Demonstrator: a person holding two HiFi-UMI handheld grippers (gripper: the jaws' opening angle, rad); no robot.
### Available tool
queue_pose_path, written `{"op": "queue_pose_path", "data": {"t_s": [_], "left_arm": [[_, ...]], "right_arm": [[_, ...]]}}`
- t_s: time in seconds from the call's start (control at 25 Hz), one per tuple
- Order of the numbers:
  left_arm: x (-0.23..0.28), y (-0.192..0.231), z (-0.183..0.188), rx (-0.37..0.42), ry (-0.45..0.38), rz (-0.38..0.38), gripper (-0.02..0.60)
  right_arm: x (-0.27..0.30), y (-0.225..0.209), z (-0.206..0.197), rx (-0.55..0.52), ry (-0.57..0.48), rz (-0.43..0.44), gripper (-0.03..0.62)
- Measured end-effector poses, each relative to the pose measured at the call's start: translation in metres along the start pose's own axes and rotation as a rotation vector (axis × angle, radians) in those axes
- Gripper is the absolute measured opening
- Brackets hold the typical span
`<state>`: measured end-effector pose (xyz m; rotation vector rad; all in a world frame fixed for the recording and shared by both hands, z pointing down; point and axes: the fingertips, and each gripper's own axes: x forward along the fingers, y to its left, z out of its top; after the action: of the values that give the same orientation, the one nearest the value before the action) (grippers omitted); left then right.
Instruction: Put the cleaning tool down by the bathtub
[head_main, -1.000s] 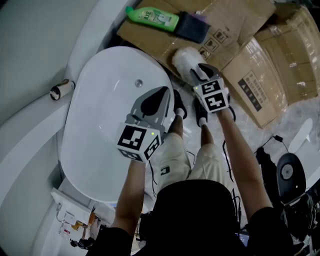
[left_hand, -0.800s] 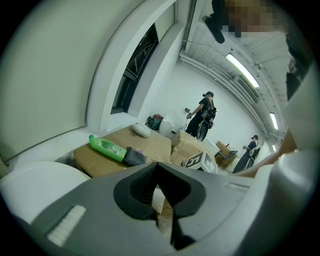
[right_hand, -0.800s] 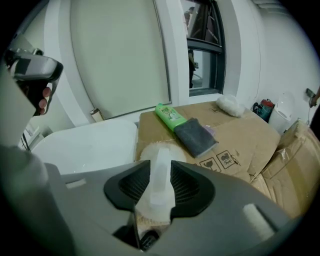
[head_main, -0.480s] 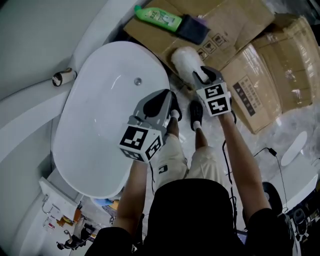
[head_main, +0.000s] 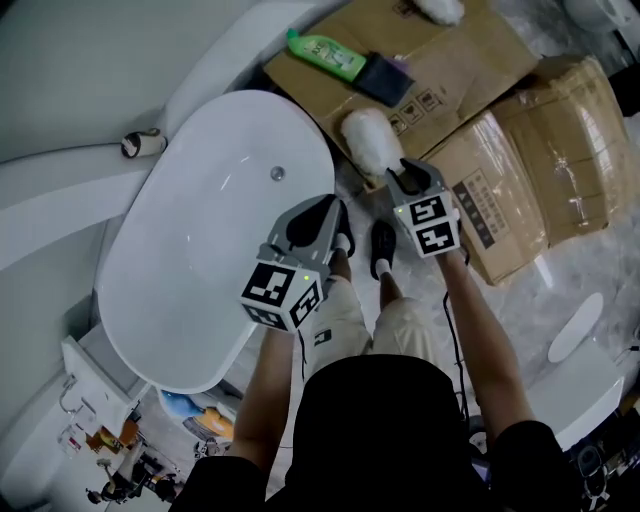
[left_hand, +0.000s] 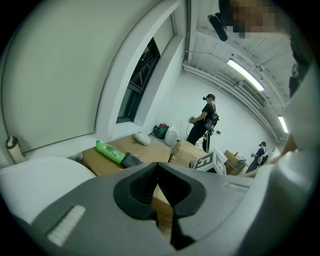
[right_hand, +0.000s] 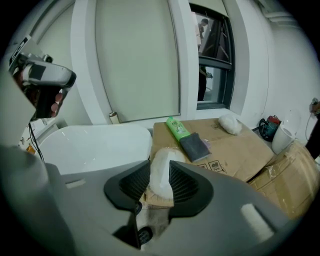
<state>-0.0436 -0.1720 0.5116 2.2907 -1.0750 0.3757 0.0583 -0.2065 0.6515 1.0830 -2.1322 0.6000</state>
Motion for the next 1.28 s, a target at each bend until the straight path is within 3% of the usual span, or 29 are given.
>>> {"op": "queue_pose_path", "data": {"t_s": [0.56,1.28], "left_arm": [[-0.062,-0.046,0.025,0.014,-0.114,0.085,-0.002],[-0.12,-0.07,0.07,0.047,-0.256,0.138,-0.002]], "right_arm": [[-0.102,0.038,0.037,-0.054,-0.143,0.063,0.107],[-0.197,0.069,0.121,-0.075,-0.365,0.085,0.107]]}}
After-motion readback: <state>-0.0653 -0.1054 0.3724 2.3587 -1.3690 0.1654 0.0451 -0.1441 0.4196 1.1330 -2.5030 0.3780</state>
